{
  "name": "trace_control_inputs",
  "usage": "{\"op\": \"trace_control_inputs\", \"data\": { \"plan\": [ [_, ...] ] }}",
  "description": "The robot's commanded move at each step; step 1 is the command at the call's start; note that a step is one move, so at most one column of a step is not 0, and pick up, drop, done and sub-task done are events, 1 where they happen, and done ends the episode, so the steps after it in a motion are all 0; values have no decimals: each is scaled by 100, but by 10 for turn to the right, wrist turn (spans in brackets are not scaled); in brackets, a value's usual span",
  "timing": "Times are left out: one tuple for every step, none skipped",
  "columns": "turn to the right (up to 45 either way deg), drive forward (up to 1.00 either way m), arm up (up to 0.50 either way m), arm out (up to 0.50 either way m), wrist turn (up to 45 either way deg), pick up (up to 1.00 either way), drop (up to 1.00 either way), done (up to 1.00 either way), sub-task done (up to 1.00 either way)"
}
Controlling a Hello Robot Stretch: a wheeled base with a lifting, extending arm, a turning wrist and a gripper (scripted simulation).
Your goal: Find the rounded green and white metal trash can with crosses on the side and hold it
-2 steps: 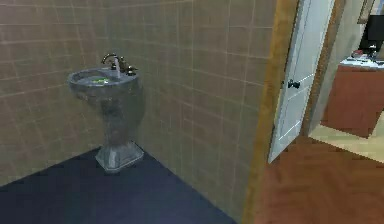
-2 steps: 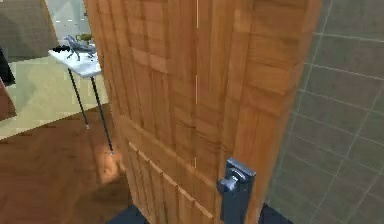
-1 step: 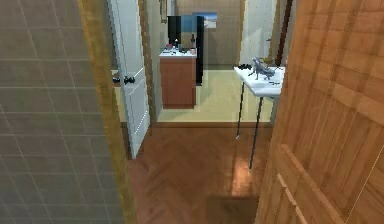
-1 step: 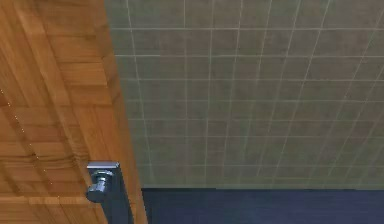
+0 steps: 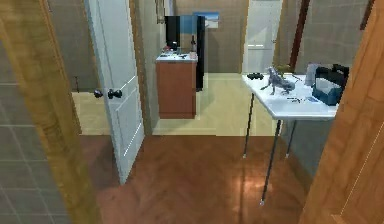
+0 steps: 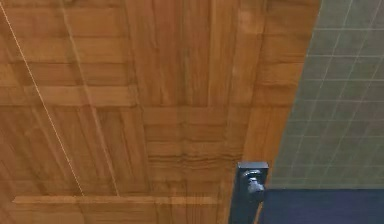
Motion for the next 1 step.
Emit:
{"op": "trace_control_inputs", "data": {
  "plan": [
    [30, 0, 0, 0, 0, 0, 0, 0, 0]
  ]
}}
